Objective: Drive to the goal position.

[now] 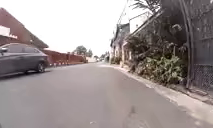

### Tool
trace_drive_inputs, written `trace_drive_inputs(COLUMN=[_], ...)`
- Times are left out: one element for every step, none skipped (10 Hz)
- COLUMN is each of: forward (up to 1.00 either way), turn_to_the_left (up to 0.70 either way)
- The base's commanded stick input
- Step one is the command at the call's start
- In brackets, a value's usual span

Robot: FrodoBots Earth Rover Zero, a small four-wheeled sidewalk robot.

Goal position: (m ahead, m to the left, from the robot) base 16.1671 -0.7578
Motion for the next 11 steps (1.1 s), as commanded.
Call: trace_drive_inputs(forward=[1.0, 1.0, 1.0, 1.0, 1.0, 1.0, 1.0, 1.0, 1.0, 1.0, 1.0], turn_to_the_left=[0.0, 0.0, 0.0, 0.0, 0.0, 0.0, 0.0, 0.0, 0.0, 0.0, 0.0])
